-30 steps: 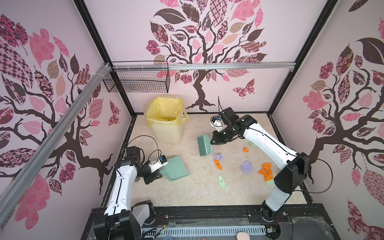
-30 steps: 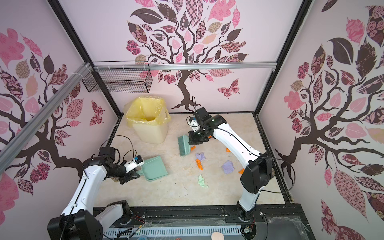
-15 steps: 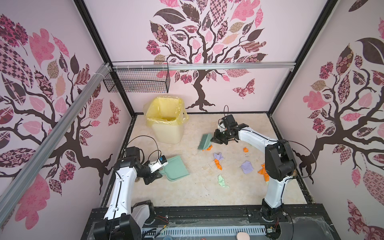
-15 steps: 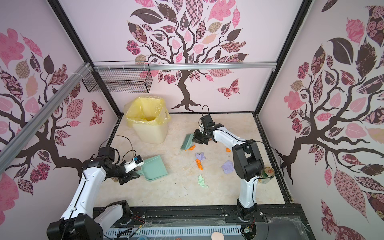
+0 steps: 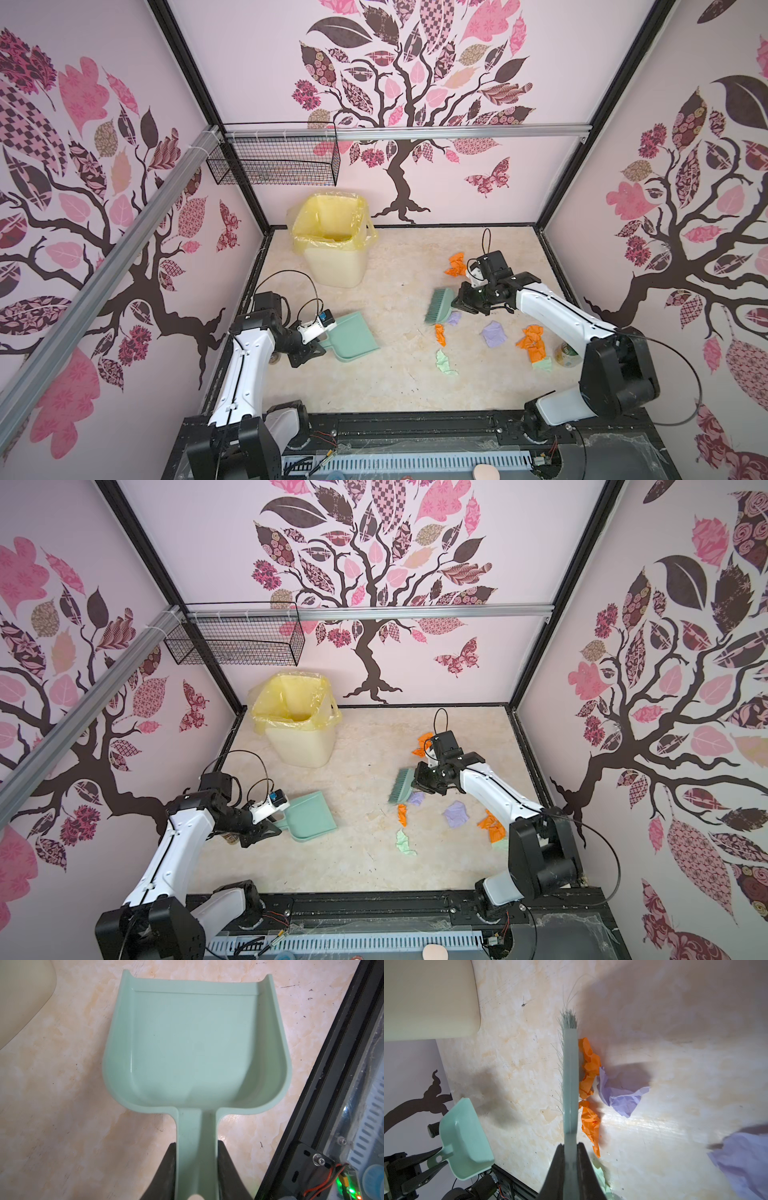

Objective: Sweep away the paper scraps from the table
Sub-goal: 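Lift the broom with the right gripper and carry it toward the far wall, then sweep scraps near the far wall toward the robot with the broom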

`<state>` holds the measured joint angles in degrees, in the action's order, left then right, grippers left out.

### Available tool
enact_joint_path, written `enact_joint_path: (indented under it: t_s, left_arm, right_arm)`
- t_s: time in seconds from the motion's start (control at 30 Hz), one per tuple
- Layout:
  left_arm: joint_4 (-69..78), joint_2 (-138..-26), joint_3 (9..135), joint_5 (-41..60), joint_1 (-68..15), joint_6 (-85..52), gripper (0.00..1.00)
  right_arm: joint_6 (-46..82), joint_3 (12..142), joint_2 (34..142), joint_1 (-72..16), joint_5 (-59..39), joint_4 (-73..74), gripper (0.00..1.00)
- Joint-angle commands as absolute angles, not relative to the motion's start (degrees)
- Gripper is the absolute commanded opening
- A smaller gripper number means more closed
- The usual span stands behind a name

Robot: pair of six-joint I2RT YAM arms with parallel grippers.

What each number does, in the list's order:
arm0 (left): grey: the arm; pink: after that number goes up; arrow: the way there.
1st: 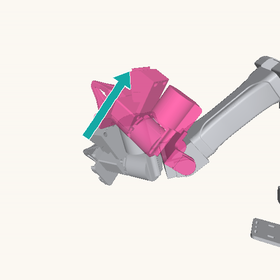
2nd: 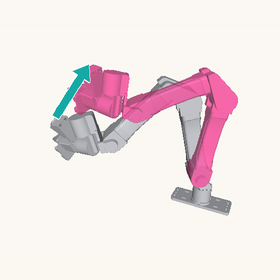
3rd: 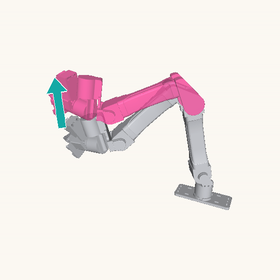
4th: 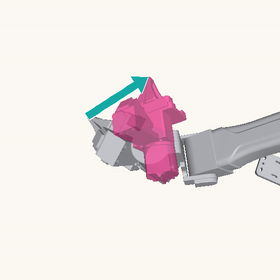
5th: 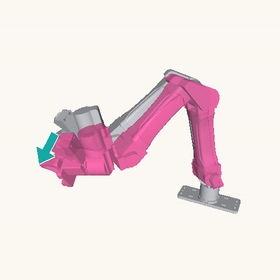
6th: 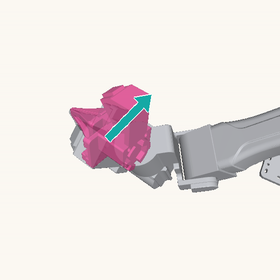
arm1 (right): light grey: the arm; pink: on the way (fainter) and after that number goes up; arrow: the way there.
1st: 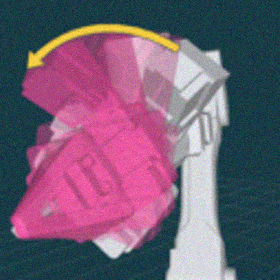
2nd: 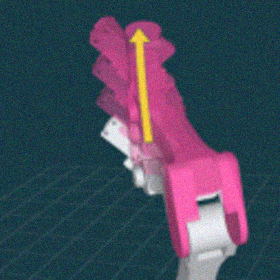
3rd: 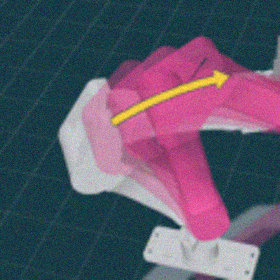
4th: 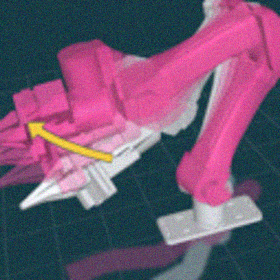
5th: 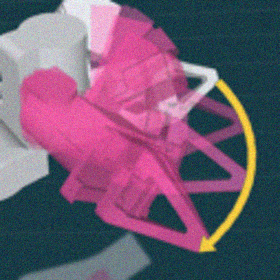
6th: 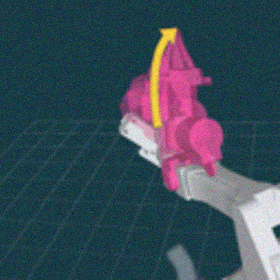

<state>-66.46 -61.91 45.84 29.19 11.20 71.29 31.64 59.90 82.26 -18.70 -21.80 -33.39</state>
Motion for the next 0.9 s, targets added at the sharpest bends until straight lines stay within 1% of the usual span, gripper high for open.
enact_joint_path:
  t_s: [0.0, 0.1, 0.17, 0.23, 0.3, 0.4, 0.47, 0.5, 0.57, 0.73, 0.87]
  left_arm:
    - [-65.02, -62.4, 45.53, 30.46, 9.94, 69.75, 0.0]
    - [-64.08, -62.77, 45.53, 29.96, 8.57, 68.51, 0.0]
    - [-63.58, -62.92, 45.53, 29.78, 7.8, 67.77, 0.0]
    - [-63.34, -62.98, 45.57, 29.71, 7.21, 67.21, 0.0]
    - [-63.08, -63.11, 45.38, 29.54, 6.68, 66.89, 0.0]
    - [-62.9, -63.17, 44.98, 29.61, 6.03, 66.5, 0.0]
    - [-62.43, -63.11, 44.5, 29.54, 5.64, 66.21, 0.0]
    - [-62.22, -63.09, 44.26, 29.43, 5.39, 66.05, 0.0]
    - [-61.89, -63.34, 43.95, 29.0, 4.67, 66.01, 0.0]
    - [-62.47, -64.19, 44.21, 27.21, 3.52, 67.38, 0.0]
    - [-63.06, -64.63, 44.78, 26.67, 3.52, 67.95, 0.0]
  right_arm:
    - [27.95, 65.91, 77.05, -18.63, -20.73, -39.55, 0.0]
    - [26.64, 73.19, 76.39, -18.55, -20.3, -41.46, 0.0]
    - [24.6, 80.31, 78.45, -18.46, -18.88, -44.27, 0.0]
    - [21.43, 87.83, 81.74, -18.46, -15.24, -47.86, 0.0]
    - [16.98, 96.13, 86.23, -18.46, -8.53, -51.96, 0.0]
    - [8.01, 107.63, 95.06, -18.47, 6.95, -57.24, 0.0]
    - [0.48, 112.59, 101.27, -18.46, 17.3, -57.2, 0.0]
    - [-3.01, 114.15, 104.1, -18.46, 21.26, -56.3, 0.0]
    - [-11.15, 116.06, 109.24, -18.46, 26.22, -53.16, 0.0]
    - [-25.96, 115.5, 117.72, -18.79, 30.87, -42.6, 0.0]
    - [-38.25, 109.82, 121.4, -19.59, 36.18, -31.31, 0.0]
